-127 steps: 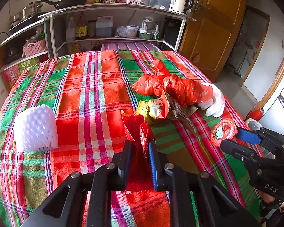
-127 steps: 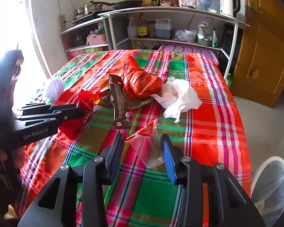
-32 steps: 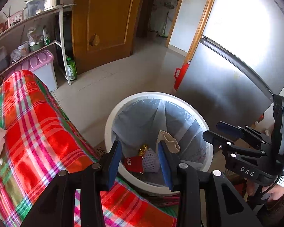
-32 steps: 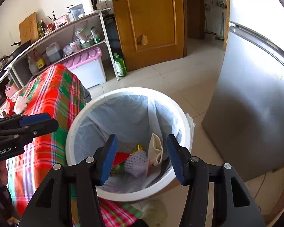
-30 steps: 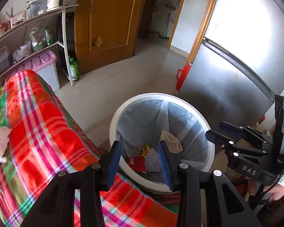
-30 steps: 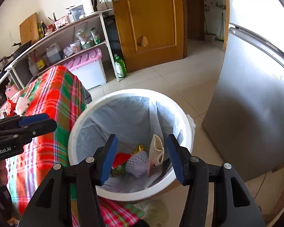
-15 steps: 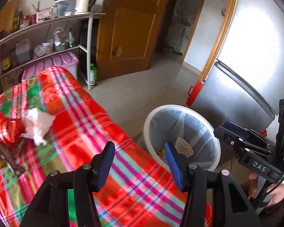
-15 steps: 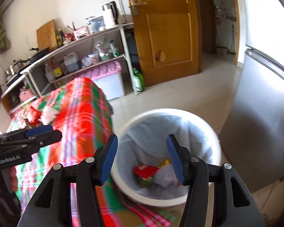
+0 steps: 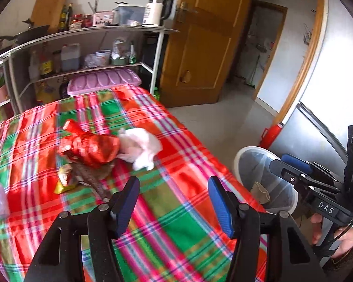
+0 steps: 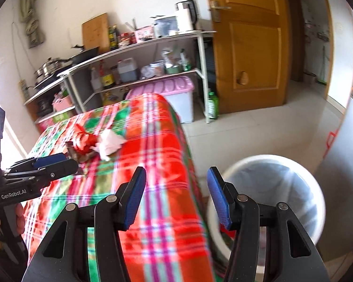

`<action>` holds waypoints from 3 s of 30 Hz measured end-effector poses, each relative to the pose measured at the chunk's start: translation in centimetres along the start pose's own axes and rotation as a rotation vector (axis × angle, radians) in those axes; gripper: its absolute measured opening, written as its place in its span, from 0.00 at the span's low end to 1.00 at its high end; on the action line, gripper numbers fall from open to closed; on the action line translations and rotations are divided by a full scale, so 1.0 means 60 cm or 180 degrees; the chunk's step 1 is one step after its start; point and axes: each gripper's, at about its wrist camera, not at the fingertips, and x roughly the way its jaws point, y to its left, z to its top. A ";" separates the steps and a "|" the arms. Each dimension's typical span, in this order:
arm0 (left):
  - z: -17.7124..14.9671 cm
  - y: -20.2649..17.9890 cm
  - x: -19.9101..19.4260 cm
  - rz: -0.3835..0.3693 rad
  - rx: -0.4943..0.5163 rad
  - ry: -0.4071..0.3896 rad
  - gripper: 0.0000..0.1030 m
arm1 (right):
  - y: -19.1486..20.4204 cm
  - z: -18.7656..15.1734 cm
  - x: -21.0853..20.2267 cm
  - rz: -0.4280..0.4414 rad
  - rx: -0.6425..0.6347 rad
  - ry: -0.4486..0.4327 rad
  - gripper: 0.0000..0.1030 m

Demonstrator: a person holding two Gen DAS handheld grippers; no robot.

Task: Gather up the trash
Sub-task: 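Move both tools back over the table toward the foam net and tissue, then grasp the white foam net with the left tool while the right tool grasps the white tissue, then carry the foam net and tissue over the trash bin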

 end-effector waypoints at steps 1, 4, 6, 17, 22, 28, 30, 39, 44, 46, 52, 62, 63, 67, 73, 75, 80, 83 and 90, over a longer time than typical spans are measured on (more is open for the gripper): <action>-0.001 0.012 -0.005 0.0027 -0.0021 -0.0013 0.58 | 0.006 0.002 0.004 0.0021 -0.0017 0.0002 0.53; -0.005 0.047 -0.018 0.0146 -0.0095 -0.0047 0.58 | 0.033 0.009 0.024 0.0125 -0.0076 0.0022 0.53; -0.005 0.070 -0.026 0.0226 -0.0146 -0.0075 0.58 | 0.050 0.013 0.037 0.0170 -0.0106 0.0058 0.53; -0.018 0.196 -0.063 0.0549 -0.0485 -0.0182 0.64 | 0.124 0.035 0.119 0.0384 -0.0375 0.0269 0.53; -0.021 0.251 -0.080 0.0727 -0.0626 -0.0217 0.67 | 0.151 0.048 0.155 0.0501 -0.0409 0.0369 0.53; -0.030 0.314 -0.095 0.0959 -0.0735 -0.0217 0.69 | 0.164 0.062 0.205 0.0476 -0.0412 0.0494 0.54; -0.032 0.333 -0.098 0.1012 -0.0752 -0.0214 0.69 | 0.167 0.066 0.220 0.0467 -0.0410 0.0527 0.54; -0.050 0.405 -0.103 0.1186 -0.0865 -0.0126 0.74 | 0.181 0.076 0.272 0.0481 -0.0347 0.0648 0.54; -0.057 0.428 -0.088 0.1275 -0.0909 -0.0015 0.74 | 0.190 0.079 0.289 0.0425 -0.0378 0.0681 0.54; -0.060 0.433 -0.080 0.1287 -0.0921 0.0026 0.74 | 0.190 0.080 0.294 0.0383 -0.0389 0.0688 0.54; -0.067 0.442 -0.062 0.1222 -0.0974 0.0091 0.73 | 0.190 0.082 0.307 0.0349 -0.0381 0.0728 0.54; -0.064 0.420 -0.062 0.1242 -0.0822 0.0075 0.44 | 0.192 0.078 0.304 0.0387 -0.0364 0.0718 0.28; -0.064 0.419 -0.064 0.1246 -0.0815 0.0073 0.42 | 0.193 0.078 0.303 0.0389 -0.0374 0.0715 0.23; -0.065 0.414 -0.070 0.1254 -0.0798 0.0050 0.35 | 0.195 0.076 0.295 0.0394 -0.0367 0.0683 0.17; -0.068 0.404 -0.084 0.1233 -0.0816 -0.0007 0.34 | 0.185 0.078 0.273 0.0354 -0.0274 0.0583 0.08; -0.067 0.397 -0.087 0.1210 -0.0807 -0.0021 0.34 | 0.181 0.077 0.264 0.0373 -0.0251 0.0564 0.07; -0.065 0.373 -0.095 0.1119 -0.0771 -0.0070 0.34 | 0.174 0.073 0.242 0.0386 -0.0221 0.0496 0.07; -0.063 0.362 -0.097 0.1086 -0.0752 -0.0085 0.34 | 0.173 0.072 0.230 0.0405 -0.0217 0.0476 0.07; -0.063 0.335 -0.109 0.1000 -0.0705 -0.0142 0.34 | 0.165 0.070 0.200 0.0477 -0.0163 0.0374 0.07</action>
